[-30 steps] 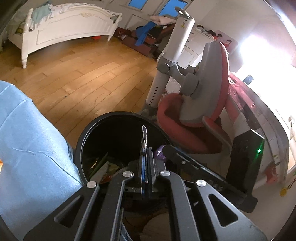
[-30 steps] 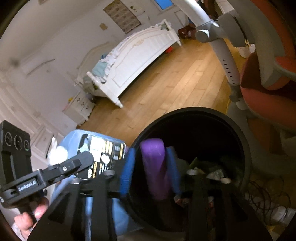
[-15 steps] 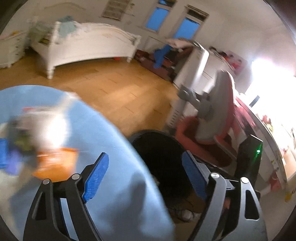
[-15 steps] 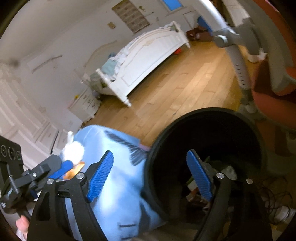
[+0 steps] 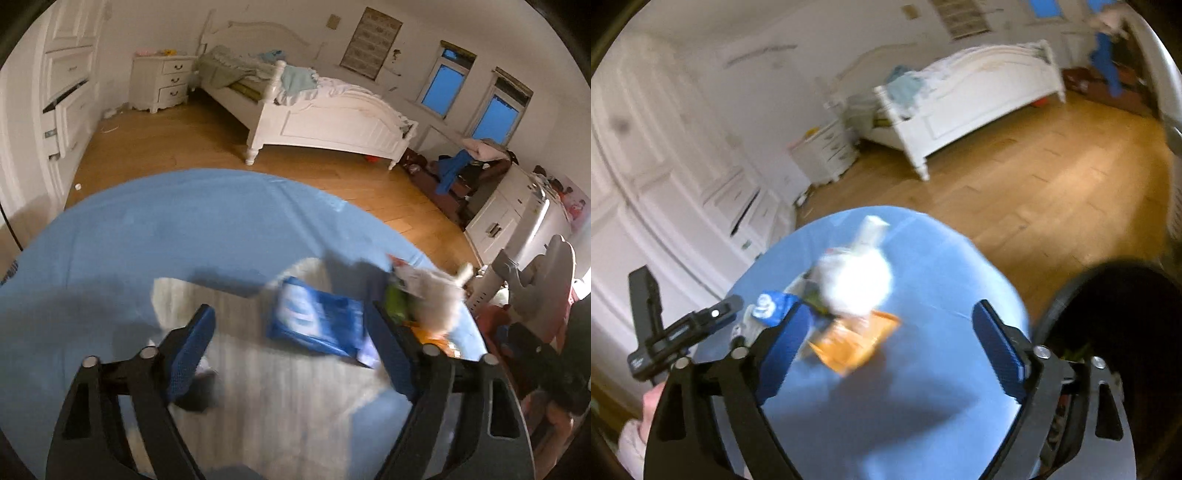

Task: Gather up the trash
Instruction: 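Grasp the blue wipes pack with the left tool while the right grasps the white fluffy toy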

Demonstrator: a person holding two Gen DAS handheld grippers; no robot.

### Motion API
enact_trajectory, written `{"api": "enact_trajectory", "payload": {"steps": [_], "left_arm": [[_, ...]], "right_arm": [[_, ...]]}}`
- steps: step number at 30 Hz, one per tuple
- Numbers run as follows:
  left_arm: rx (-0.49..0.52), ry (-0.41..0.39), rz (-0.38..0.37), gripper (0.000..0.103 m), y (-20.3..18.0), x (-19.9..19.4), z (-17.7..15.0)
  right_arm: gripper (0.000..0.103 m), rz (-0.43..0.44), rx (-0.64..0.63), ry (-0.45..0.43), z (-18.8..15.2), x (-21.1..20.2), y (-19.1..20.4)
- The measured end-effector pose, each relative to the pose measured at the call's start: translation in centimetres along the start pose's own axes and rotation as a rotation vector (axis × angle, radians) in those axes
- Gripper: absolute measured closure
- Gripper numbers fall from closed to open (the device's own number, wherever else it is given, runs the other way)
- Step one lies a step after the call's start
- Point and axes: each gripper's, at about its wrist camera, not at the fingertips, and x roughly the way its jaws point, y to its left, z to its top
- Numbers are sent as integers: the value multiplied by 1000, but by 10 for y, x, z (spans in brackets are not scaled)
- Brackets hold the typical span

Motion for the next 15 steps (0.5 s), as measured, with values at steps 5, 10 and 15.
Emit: {"api": "enact_trajectory", "payload": {"steps": [5,10,15], "left_arm": [[35,69,-1,45,1,25,3],[62,72,-11,64,-1,35,3],[95,39,-9,78,-10,32,-1]], "right_arm": [[12,-19,-93,76,25,49,30],[14,-38,-104,140,35,83,36],[53,-46,-124,179,32,98,36]]}}
